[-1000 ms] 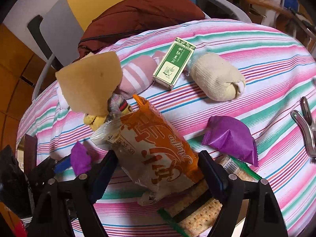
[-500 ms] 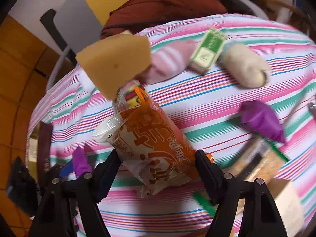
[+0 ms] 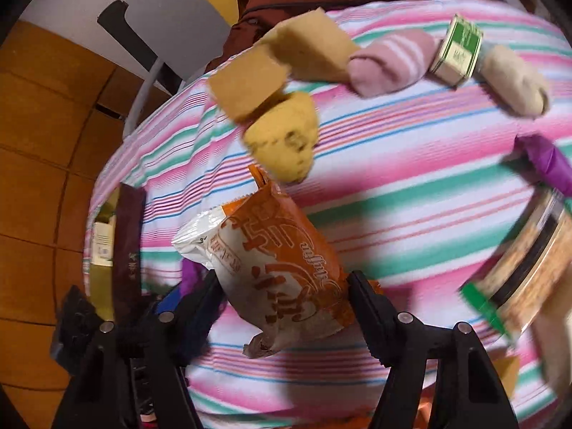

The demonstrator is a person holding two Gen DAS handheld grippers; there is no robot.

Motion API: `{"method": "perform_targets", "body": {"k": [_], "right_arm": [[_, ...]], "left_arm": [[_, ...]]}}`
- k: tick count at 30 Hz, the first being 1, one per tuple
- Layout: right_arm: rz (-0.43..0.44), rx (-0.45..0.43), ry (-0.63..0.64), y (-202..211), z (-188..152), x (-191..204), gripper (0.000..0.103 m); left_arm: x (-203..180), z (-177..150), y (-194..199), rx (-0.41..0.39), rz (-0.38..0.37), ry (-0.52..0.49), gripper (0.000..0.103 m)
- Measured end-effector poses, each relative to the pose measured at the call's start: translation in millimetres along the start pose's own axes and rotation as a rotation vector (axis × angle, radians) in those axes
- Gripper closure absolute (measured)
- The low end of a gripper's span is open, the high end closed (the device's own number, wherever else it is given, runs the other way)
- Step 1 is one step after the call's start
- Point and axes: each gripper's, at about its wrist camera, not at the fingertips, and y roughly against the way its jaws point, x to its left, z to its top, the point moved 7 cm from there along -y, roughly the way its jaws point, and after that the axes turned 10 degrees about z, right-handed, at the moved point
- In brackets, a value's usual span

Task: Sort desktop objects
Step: 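Grasp the orange-and-white snack bag with the right tool while the left tool reaches the purple packet, then grasp the purple packet with the left tool while the right tool lifts the snack bag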

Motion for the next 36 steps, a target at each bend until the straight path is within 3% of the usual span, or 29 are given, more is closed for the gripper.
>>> {"method": "perform_targets", "body": {"k": [4, 8, 10, 13, 16, 18, 21, 24, 26, 29, 32, 35, 36], "right_arm": [[-0.004, 0.007, -0.004, -1, -9, 6, 0.037], [-0.045, -0.015, 0.074, 0, -6, 14, 0.034], [-0.052, -0.021, 0.111, -2, -5, 19, 0.022], [-0.089, 0.003, 0.142, -11, -8, 18, 0.016], [-0.103, 0.034, 0.135, -19, -10, 12, 0.023], [-0.073, 0.027, 0.110, -17, -9, 9, 0.040], [-0.029, 0.005, 0.045, -12, -6, 1, 0.042], [-0.036, -0.010, 0.025, -8, -6, -4, 0.042], [-0.048, -0.023, 0.013, -4, -4, -7, 0.040], [-0.091, -0.065, 0.024, 4, 2, -10, 0.037], [-0.131, -0.097, 0.038, 6, 11, -11, 0.021], [-0.143, -0.101, 0.016, 5, 17, -17, 0.021], [-0.149, -0.097, 0.006, 5, 17, -21, 0.027]], "left_arm": [[7, -6, 6, 0.007, -0.029, 0.041, 0.065], [0, -8, 6, 0.020, -0.036, -0.008, 0.059], [-4, -6, 5, 0.032, -0.057, -0.007, 0.048], [-4, 1, -1, 0.048, -0.051, 0.009, 0.045], [-9, 8, -11, 0.064, -0.059, -0.019, 0.044], [-16, 10, -16, 0.067, -0.049, -0.070, 0.044], [-30, 12, -24, 0.070, -0.046, -0.155, 0.044], [-37, 13, -30, 0.077, -0.036, -0.190, 0.047], [-39, 14, -33, 0.078, -0.026, -0.205, 0.059], [-36, 13, -31, 0.081, -0.047, -0.183, 0.068], [-34, 13, -29, 0.082, -0.060, -0.160, 0.070], [-35, 11, -27, 0.080, -0.059, -0.160, 0.070], [-36, 11, -26, 0.078, -0.054, -0.164, 0.070]]}}
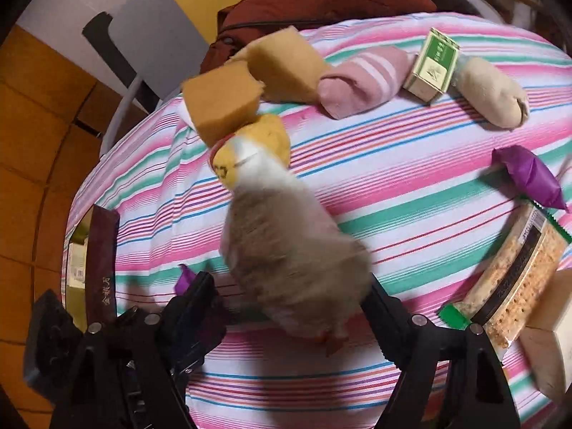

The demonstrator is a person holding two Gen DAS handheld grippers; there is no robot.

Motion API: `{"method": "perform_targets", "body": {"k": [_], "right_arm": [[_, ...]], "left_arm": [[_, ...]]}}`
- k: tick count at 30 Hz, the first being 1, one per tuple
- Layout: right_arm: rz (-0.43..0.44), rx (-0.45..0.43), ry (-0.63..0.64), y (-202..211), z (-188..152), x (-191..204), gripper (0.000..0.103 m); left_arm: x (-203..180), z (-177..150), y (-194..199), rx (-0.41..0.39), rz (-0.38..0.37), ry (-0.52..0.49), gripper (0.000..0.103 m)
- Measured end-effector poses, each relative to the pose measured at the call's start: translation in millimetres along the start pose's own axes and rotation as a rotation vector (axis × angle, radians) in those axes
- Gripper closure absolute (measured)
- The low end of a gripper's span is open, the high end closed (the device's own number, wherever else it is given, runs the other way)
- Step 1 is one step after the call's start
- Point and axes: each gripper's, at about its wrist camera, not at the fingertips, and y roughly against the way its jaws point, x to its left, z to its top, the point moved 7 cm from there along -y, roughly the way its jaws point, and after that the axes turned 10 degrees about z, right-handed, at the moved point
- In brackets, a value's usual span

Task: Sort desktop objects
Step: 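Grasp the purple packet with the left tool while the right tool lifts the snack bag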

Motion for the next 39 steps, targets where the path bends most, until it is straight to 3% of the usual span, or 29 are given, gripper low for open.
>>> {"method": "perform_targets", "body": {"k": [3, 4, 8, 12, 15, 17, 20, 24, 31, 33, 35, 37, 39], "right_arm": [[0.000, 0.004, -0.038, 1, 0, -11, 0.045], [0.016, 0.001, -0.057, 2, 0, -13, 0.045], [0.020, -0.006, -0.076, 5, 1, -16, 0.044], [-0.126, -0.077, 0.020, 17, 12, -12, 0.009], [-0.210, -0.105, 0.108, 20, 20, -6, 0.008], [-0.224, -0.091, 0.147, 16, 19, 0, 0.008], [-0.228, -0.052, 0.201, 7, 17, 5, 0.023], [-0.170, -0.046, 0.176, 12, 15, 3, 0.038], [-0.057, -0.061, 0.016, 22, 13, -12, 0.040], [-0.041, -0.067, -0.017, 25, 12, -16, 0.040], [-0.039, -0.072, -0.035, 27, 12, -18, 0.040], [-0.039, -0.076, -0.048, 29, 12, -20, 0.040], [-0.035, -0.081, -0.060, 29, 12, -21, 0.040]], "left_arm": [[-5, 4, -1, 0.007, 0.013, -0.016, 0.058], [-7, 5, -1, 0.007, 0.020, -0.024, 0.050], [-9, 14, -7, 0.008, 0.057, -0.030, 0.048], [-9, 20, -20, 0.030, 0.067, -0.041, 0.048], [-11, 20, -21, 0.026, 0.027, -0.037, 0.049], [-12, 18, -20, 0.025, 0.013, -0.038, 0.061], [-16, 17, -20, 0.027, 0.003, -0.048, 0.069], [-14, 13, -16, 0.023, -0.019, -0.031, 0.080], [-5, 5, -5, 0.013, -0.053, 0.031, 0.085], [-4, 8, -1, -0.004, -0.009, 0.021, 0.075], [-6, 12, -3, 0.002, 0.000, 0.008, 0.049], [-7, 18, -4, -0.005, 0.042, -0.013, 0.040], [-12, 25, -8, -0.001, 0.054, -0.052, 0.040]]}}
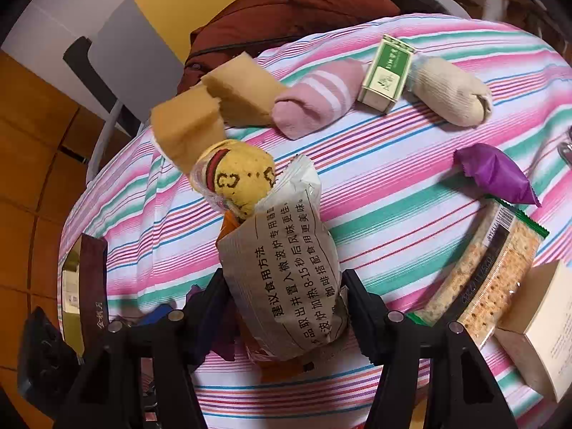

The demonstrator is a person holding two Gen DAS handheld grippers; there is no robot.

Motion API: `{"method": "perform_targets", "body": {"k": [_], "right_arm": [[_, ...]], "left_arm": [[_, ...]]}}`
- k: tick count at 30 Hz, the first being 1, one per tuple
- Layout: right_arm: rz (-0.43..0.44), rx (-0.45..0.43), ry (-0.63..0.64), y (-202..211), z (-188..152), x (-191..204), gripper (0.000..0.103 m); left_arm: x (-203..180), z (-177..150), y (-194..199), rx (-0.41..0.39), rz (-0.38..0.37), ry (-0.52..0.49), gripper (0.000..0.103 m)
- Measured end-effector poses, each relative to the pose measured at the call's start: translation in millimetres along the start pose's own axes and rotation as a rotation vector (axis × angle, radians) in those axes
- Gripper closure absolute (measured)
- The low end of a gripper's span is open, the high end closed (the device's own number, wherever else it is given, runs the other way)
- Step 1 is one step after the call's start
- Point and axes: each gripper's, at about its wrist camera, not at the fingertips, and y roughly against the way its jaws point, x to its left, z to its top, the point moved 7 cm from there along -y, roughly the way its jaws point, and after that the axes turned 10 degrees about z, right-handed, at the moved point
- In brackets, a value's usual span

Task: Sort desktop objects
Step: 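Grasp the purple packet with the left tool while the right tool lifts the snack bag, then carry the purple packet and snack bag onto the gold tray and open both tools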

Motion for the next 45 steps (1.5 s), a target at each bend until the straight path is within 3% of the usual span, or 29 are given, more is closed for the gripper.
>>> {"method": "perform_targets", "body": {"k": [4, 7, 8, 10, 19, 28, 36, 45], "right_arm": [[0.006, -0.004, -0.019, -2, 4, -4, 0.040], [0.013, -0.006, -0.029, 0, 3, -7, 0.040], [0.015, -0.007, -0.034, 0, 3, -7, 0.040], [0.018, -0.008, -0.036, 0, 3, -7, 0.040], [0.055, -0.012, -0.027, 4, 0, -1, 0.040], [0.208, 0.046, -0.029, -2, -17, 23, 0.040], [0.338, 0.117, 0.023, -12, -43, 92, 0.040], [0.432, 0.196, 0.133, -47, -65, 213, 0.040]], "left_arm": [[-9, 8, -15, 0.020, -0.006, -0.073, 0.040], [-19, 4, -28, 0.053, -0.060, -0.107, 0.042], [-20, 4, -27, 0.045, -0.058, -0.112, 0.054], [-21, 2, -24, 0.040, -0.080, -0.110, 0.058], [0, -12, 3, 0.014, -0.081, 0.055, 0.065], [26, -37, 53, -0.019, -0.103, 0.205, 0.066], [58, -43, 114, -0.097, -0.075, 0.263, 0.066], [158, -63, 167, -0.131, 0.069, 0.392, 0.066]]}}
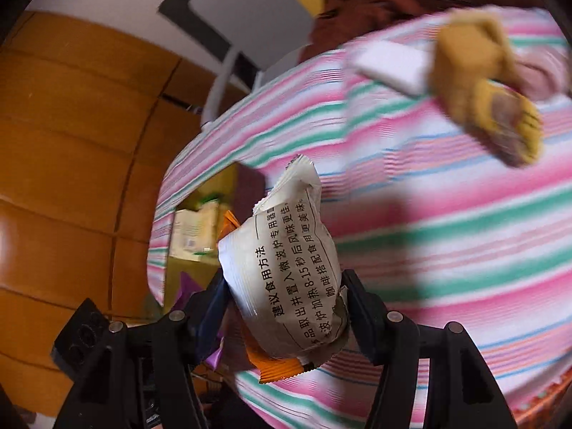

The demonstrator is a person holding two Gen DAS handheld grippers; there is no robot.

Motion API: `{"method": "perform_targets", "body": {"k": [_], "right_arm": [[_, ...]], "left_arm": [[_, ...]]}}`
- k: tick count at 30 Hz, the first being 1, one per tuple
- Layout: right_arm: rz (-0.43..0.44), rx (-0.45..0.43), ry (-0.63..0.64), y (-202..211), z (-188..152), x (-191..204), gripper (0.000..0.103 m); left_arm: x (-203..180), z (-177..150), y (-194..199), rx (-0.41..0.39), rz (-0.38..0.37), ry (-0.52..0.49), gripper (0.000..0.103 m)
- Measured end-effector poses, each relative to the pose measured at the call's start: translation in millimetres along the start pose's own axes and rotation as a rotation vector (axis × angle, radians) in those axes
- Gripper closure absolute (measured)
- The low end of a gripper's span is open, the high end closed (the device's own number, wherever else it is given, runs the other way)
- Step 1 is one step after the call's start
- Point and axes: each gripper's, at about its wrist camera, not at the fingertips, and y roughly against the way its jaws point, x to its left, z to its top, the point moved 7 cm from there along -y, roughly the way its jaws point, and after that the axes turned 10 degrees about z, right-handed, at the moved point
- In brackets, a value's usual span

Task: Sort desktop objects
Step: 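Carry the purple packet and snack bag onto the gold tray and open both tools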

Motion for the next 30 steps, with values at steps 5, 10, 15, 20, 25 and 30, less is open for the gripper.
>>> {"method": "perform_targets", "body": {"k": [5, 10, 15, 20, 25, 30], "right_arm": [[0.021, 0.052, 0.048, -54, 10, 49, 0.041], [-0.012, 0.105, 0.052, -118, 17, 75, 0.040], [-0.073, 0.126, 0.019, -163, 25, 72, 0.040], [-0.105, 0.085, -0.013, -196, 38, 69, 0.038], [-0.095, 0.061, 0.061, -205, 45, 87, 0.025], [-0.145, 0.034, 0.209, -188, 42, 105, 0.009]], "left_arm": [[71, 12, 2, 0.017, 0.093, 0.082, 0.066], [131, 19, -15, 0.097, 0.194, 0.112, 0.066], [166, 26, -36, 0.146, 0.271, 0.109, 0.065], [178, 35, -52, 0.176, 0.313, 0.100, 0.052], [191, 43, -35, 0.118, 0.358, 0.169, 0.045], [201, 44, -5, 0.029, 0.341, 0.309, 0.042]]}}
